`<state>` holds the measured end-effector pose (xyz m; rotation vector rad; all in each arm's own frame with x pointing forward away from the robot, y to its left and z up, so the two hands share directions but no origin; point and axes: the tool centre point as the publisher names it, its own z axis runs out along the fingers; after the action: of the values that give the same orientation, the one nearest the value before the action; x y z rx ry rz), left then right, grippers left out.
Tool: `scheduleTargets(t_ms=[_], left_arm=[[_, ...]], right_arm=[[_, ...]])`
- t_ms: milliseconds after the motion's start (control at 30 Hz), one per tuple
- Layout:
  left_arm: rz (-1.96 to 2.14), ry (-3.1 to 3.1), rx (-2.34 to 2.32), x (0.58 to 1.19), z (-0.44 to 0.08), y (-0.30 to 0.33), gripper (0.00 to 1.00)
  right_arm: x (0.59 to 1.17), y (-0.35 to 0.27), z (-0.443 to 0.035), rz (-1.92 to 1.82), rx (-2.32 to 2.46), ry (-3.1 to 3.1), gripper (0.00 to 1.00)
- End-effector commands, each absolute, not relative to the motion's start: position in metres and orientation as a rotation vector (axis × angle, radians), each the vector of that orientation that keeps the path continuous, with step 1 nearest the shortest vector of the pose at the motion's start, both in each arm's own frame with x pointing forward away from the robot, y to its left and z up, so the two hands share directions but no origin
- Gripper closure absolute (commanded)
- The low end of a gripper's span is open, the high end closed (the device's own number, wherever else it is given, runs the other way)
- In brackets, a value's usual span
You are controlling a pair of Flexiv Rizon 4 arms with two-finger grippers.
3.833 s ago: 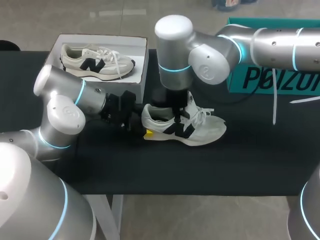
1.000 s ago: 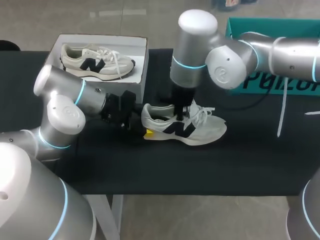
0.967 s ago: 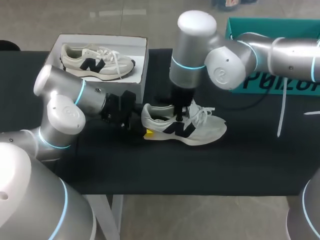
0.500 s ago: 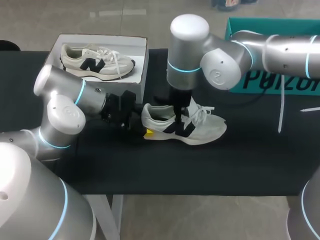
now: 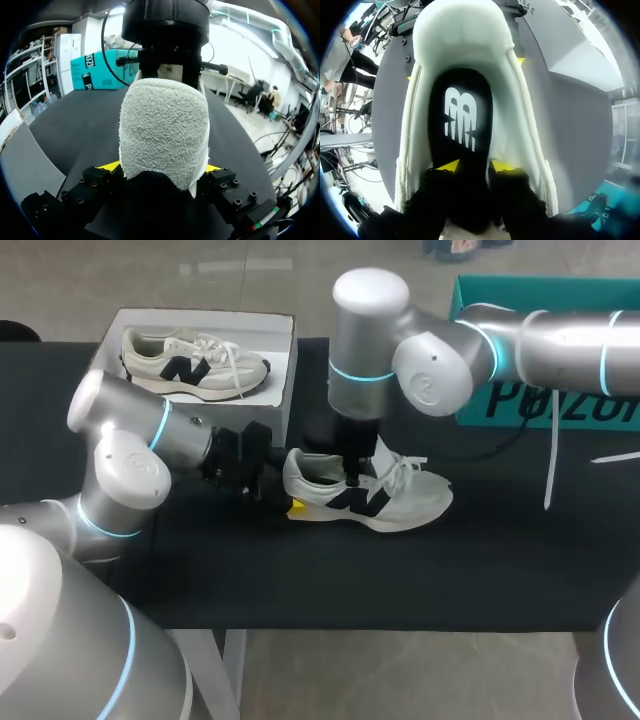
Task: Take the shoe out of the shoebox, open the shoe tongue, remove and reinsert the insole, then place the shoe into the shoebox
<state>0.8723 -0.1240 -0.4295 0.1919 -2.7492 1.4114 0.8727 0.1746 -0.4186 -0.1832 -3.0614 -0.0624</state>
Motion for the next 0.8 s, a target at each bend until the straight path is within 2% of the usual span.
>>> scheduleTargets(t_ms=[33, 100, 300, 800], left_arm=[[1.411, -2.748, 0.194, 0.874, -0.429, -0.125, 1.0], [1.411, -2.748, 0.194, 0.874, -0.429, -0.125, 1.0], [1.411, -2.748, 0.194, 0.874, -0.429, -0.125, 1.0], [1.411, -2.748, 0.194, 0.874, -0.429, -0.125, 1.0]], right_arm=[[0.866, 0.182, -0.457, -0.049, -0.187, -3.022, 0.72], [0.864, 0.181, -0.459, -0.047, -0.228, -2.952, 1.0], [0.86, 0.178, -0.452, -0.094, -0.291, -2.869, 1.0], [0.874, 0.157, -0.389, -0.199, -0.299, -2.982, 1.0]])
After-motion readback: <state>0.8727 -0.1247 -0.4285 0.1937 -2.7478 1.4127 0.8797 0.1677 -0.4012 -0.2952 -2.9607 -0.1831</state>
